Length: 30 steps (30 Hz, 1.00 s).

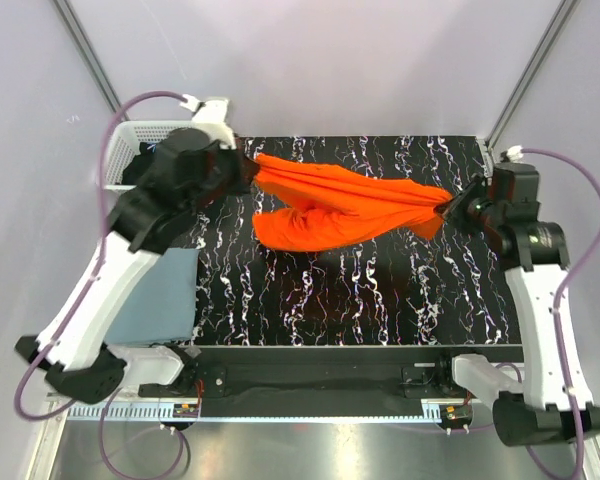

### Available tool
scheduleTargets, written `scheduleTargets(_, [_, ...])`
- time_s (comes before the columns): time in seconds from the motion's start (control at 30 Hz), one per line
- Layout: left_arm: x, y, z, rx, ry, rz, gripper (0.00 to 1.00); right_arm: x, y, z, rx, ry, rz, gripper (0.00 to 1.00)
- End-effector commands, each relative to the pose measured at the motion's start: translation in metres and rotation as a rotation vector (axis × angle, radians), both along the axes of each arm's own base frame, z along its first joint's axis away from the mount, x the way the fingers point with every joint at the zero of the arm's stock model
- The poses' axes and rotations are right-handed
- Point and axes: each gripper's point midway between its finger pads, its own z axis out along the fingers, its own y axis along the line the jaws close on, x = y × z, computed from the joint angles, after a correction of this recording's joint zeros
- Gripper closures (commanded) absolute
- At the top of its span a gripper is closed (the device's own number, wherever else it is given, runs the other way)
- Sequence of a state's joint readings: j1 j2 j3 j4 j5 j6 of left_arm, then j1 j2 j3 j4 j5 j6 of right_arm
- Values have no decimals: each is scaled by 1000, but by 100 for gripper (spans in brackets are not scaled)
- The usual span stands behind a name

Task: Fold and stack the t-shirts
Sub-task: Flatten the tshirt out

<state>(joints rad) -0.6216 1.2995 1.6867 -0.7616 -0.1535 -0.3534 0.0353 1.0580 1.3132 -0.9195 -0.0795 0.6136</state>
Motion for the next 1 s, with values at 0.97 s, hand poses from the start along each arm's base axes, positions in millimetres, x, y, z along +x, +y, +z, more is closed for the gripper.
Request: scheduleTargets(0.97, [-73,150,215,-23,-697,381,100,-95,134,165,574,-259,477,100])
